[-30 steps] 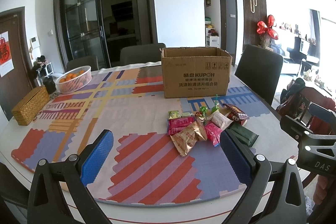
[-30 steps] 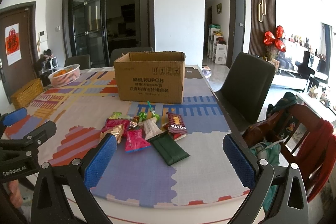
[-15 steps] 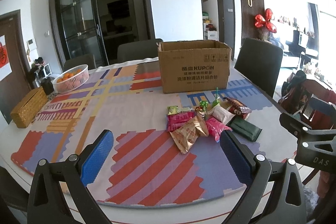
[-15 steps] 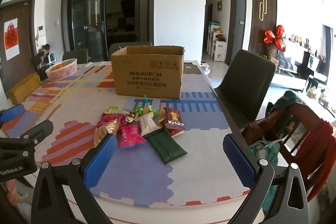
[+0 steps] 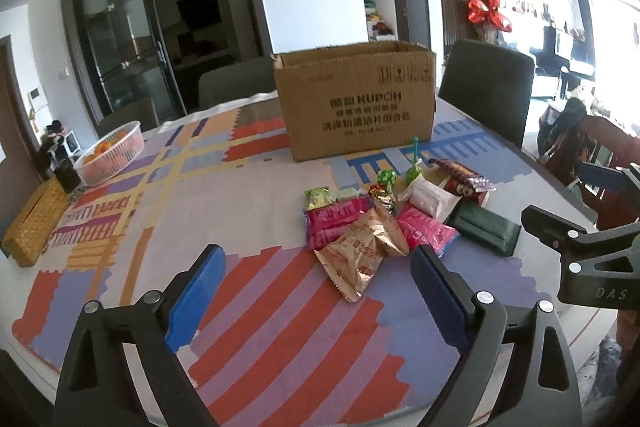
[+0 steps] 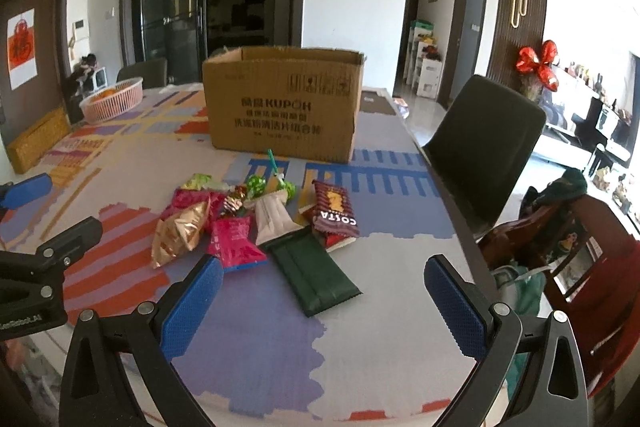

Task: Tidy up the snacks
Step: 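Grasp the tan Fortune Biscuits pack with left tool while right tool grasps the dark green packet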

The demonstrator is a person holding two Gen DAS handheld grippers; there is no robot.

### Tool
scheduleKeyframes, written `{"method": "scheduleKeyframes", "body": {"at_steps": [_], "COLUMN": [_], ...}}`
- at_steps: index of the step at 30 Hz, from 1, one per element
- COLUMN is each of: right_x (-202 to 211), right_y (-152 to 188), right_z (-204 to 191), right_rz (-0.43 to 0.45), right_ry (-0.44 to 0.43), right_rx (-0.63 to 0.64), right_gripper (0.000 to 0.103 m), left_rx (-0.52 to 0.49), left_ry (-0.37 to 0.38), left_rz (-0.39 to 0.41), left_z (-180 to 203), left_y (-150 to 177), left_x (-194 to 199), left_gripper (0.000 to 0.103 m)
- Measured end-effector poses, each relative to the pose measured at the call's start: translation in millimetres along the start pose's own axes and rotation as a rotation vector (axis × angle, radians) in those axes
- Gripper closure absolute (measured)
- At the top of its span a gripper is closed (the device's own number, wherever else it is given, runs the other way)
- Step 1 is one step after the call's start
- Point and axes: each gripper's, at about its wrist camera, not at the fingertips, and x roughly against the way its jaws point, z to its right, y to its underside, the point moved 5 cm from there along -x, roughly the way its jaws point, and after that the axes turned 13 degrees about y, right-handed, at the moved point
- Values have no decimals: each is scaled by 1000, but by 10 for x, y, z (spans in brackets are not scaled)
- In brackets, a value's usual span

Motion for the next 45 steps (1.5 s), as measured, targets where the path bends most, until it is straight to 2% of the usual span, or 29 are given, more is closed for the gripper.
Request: {"method": "scheduleKeyframes", "body": {"at_steps": [12,19,25,31,35,43,45], "right_x": [-589,-782,-885,-974,-1042,-1116,-1098], "right_y": [96,127,120,92,119,189,193], "right_z": [-166,-213,-250,-276,-289,-335,-343], "right_rz": [-117,-162,-195,-212,-240,-276,-270], "right_ry": [-19,-33,-65,-86,-116,-153,-149], "right_rx": [70,92,85,80,72,78,86], "right_gripper": [10,12,15,20,25,34,42], "left_rx": [-53,-80,-32,38,61,106,116], "left_ry": [71,141,220,275,287,304,307], "left_rz": [-114,-164,-191,-228,-249,-269,-272], "left_z": [-77,-49,-47,-40,-14,-13,-9], "left_y": [46,34,-25,-23,9,38,48], "left_x": [-606,-865,-1029,-1153,-1173,-1153,-1144], "left_gripper": [17,22,27,41,52,58,60]}}
